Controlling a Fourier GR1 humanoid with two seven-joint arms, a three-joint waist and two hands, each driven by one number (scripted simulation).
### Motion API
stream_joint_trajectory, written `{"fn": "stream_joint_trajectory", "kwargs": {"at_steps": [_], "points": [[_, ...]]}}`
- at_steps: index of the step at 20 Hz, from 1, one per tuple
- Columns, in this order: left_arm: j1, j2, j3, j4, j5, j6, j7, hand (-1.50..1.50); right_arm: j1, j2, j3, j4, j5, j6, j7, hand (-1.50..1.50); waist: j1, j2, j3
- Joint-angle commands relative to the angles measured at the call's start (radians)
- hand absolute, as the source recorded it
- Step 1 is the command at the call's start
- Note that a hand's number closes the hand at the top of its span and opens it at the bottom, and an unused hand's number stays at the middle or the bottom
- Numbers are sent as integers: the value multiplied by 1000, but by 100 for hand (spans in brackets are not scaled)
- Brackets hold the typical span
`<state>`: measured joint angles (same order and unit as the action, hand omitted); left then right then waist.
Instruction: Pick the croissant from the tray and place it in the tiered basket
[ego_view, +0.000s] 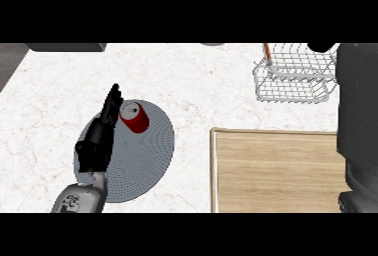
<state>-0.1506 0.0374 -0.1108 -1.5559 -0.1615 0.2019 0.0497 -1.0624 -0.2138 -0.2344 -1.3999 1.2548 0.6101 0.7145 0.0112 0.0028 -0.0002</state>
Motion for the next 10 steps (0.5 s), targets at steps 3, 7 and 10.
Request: {"fn": "stream_joint_trajectory", "kwargs": {"at_steps": [3, 7, 10], "points": [[9, -10, -12, -33, -12, 3, 16, 0, -1, -91, 7, 223, 22, -171, -105, 150, 4, 1, 0], [-12, 33, 38, -19, 29, -46, 32, 0, 53, -108, -23, 269, -7, -209, -137, 150, -2, 0, 0], [52, -18, -10, -7, -8, 1, -46, 0, 28, -63, -178, 286, -85, -301, -44, -150, 3, 1, 0]]}}
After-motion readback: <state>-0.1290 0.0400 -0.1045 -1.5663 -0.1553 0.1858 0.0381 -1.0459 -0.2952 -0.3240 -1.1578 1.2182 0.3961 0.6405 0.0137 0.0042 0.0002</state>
